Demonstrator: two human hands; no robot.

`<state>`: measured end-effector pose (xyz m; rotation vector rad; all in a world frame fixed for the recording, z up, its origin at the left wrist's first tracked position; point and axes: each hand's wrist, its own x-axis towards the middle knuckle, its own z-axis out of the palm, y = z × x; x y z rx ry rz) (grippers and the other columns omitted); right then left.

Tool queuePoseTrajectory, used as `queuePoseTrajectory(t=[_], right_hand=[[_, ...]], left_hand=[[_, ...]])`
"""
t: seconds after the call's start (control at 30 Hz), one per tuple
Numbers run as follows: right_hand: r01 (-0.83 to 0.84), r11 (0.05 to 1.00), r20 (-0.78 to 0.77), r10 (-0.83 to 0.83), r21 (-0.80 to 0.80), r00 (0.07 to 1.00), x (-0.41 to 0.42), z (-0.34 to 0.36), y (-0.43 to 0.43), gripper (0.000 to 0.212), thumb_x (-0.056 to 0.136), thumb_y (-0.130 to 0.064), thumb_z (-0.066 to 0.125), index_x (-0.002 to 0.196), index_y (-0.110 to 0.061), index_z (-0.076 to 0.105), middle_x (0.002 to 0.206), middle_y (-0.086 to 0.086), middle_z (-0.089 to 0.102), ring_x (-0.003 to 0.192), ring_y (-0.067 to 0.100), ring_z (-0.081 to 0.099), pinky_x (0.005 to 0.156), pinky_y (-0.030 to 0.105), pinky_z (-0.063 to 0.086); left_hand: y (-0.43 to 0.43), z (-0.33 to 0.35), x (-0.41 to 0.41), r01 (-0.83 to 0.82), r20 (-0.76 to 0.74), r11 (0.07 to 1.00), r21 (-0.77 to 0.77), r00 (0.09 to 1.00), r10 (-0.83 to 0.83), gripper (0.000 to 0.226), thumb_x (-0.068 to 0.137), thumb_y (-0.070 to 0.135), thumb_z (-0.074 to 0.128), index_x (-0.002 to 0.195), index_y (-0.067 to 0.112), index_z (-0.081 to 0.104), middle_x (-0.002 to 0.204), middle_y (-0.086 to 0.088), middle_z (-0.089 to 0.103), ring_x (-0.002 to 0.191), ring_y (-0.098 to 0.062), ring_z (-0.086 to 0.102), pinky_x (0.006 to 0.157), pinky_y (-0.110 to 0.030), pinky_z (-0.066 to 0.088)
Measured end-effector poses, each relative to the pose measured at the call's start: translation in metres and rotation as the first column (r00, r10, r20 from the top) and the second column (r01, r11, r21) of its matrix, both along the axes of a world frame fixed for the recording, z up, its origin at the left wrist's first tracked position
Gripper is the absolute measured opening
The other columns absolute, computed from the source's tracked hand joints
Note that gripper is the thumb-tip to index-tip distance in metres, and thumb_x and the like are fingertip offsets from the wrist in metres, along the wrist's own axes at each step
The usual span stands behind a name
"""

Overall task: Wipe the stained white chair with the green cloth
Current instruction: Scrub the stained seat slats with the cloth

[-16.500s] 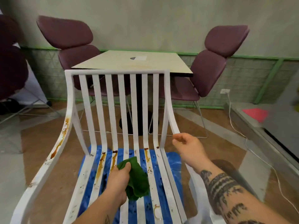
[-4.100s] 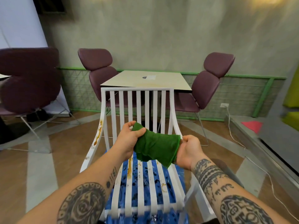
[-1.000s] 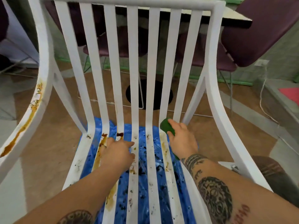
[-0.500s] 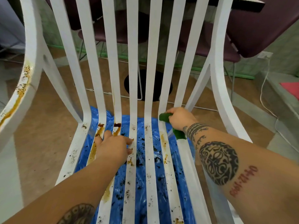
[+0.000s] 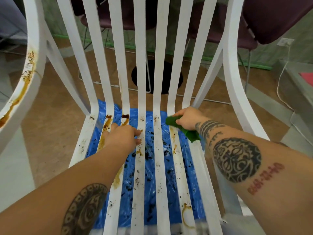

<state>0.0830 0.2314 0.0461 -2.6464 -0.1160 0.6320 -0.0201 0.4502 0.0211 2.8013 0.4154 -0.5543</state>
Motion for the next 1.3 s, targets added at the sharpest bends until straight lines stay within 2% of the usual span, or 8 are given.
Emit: queuePoseTrajectory(t=[0.23, 0.43, 0.5, 0.7, 0.8, 0.93, 1.17, 1.3], right_hand=[[0.141, 0.976, 0.175, -0.17, 0.163, 0.97, -0.041, -0.04, 0.007, 0.037, 0.1, -0.026, 0.06, 0.136, -0.031, 0.063, 0.131, 0.008, 0.067, 0.101, 0.028, 0.066, 0.087, 0.04, 0.059], [0.04, 0.997, -0.039, -0.043, -0.063, 0.998, -0.038, -0.005, 0.002, 0.031, 0.1, -0.016, 0.055, 0.124, -0.026, 0.072, 0.115, 0.004, 0.068, 0.097, 0.027, 0.066, 0.085, 0.039, 0.06], [0.042, 0.994, 0.032, -0.039, -0.105, 0.999, -0.035, 0.005, 0.005, 0.032, 0.1, -0.016, 0.055, 0.124, -0.026, 0.073, 0.108, 0.004, 0.07, 0.091, 0.025, 0.067, 0.083, 0.041, 0.061], [0.163, 0.977, 0.155, -0.184, 0.137, 0.971, -0.081, -0.037, 0.009, 0.036, 0.1, -0.018, 0.056, 0.128, -0.037, 0.068, 0.123, 0.005, 0.065, 0.095, 0.025, 0.065, 0.086, 0.042, 0.059], [0.183, 0.977, 0.075, -0.192, 0.111, 0.979, -0.082, -0.033, 0.004, 0.035, 0.098, -0.016, 0.056, 0.123, -0.034, 0.071, 0.116, 0.003, 0.067, 0.095, 0.025, 0.065, 0.087, 0.041, 0.059], [0.036, 0.998, -0.007, -0.036, -0.053, 0.999, -0.067, -0.007, 0.006, 0.031, 0.094, -0.017, 0.056, 0.117, -0.025, 0.076, 0.113, 0.007, 0.07, 0.094, 0.027, 0.067, 0.085, 0.042, 0.061], [0.207, 0.965, 0.055, -0.218, 0.162, 0.974, -0.09, -0.03, -0.002, 0.032, 0.099, -0.019, 0.062, 0.124, -0.036, 0.07, 0.121, 0.002, 0.067, 0.096, 0.022, 0.063, 0.089, 0.036, 0.056], [0.224, 0.974, -0.016, -0.223, 0.044, 0.975, -0.097, -0.022, -0.014, 0.029, 0.096, -0.018, 0.06, 0.118, -0.033, 0.073, 0.11, 0.003, 0.069, 0.09, 0.022, 0.065, 0.081, 0.035, 0.059]], left_hand=[[0.001, -0.003, -0.001, 0.019, 0.016, 1.0, 0.012, 1.0, -0.019, 0.04, 0.097, 0.044, 0.063, 0.136, 0.046, 0.058, 0.132, -0.003, 0.065, 0.146, -0.034, 0.018, 0.114, -0.061, 0.019], [0.001, -0.004, 0.0, -0.001, 0.013, 1.0, 0.004, 1.0, 0.001, 0.04, 0.096, 0.04, 0.067, 0.135, 0.044, 0.06, 0.132, -0.005, 0.065, 0.149, -0.033, 0.016, 0.115, -0.06, 0.017], [0.001, -0.005, 0.001, 0.001, 0.019, 1.0, 0.013, 1.0, -0.001, 0.04, 0.097, 0.04, 0.066, 0.135, 0.045, 0.06, 0.131, -0.006, 0.065, 0.148, -0.033, 0.017, 0.114, -0.06, 0.018], [0.002, -0.009, -0.001, 0.009, 0.018, 1.0, 0.03, 1.0, -0.01, 0.041, 0.097, 0.044, 0.063, 0.138, 0.046, 0.057, 0.136, -0.007, 0.062, 0.148, -0.034, 0.017, 0.115, -0.061, 0.018], [0.0, -0.007, -0.002, 0.013, 0.007, 1.0, 0.021, 1.0, -0.013, 0.042, 0.098, 0.042, 0.063, 0.139, 0.044, 0.057, 0.139, -0.006, 0.06, 0.151, -0.034, 0.014, 0.115, -0.062, 0.016], [-0.002, -0.005, -0.001, 0.008, -0.005, 0.999, 0.035, 1.0, -0.008, 0.04, 0.099, 0.038, 0.063, 0.138, 0.045, 0.058, 0.139, -0.005, 0.06, 0.151, -0.034, 0.013, 0.116, -0.063, 0.014], [-0.004, -0.003, -0.005, 0.038, -0.026, 0.997, 0.064, 0.999, -0.036, 0.04, 0.102, 0.037, 0.058, 0.14, 0.047, 0.054, 0.135, -0.009, 0.062, 0.149, -0.035, 0.016, 0.112, -0.06, 0.022], [-0.006, 0.002, -0.006, 0.052, -0.049, 0.995, 0.08, 0.998, -0.048, 0.04, 0.103, 0.04, 0.054, 0.143, 0.047, 0.051, 0.136, -0.01, 0.06, 0.148, -0.035, 0.018, 0.113, -0.059, 0.022]])
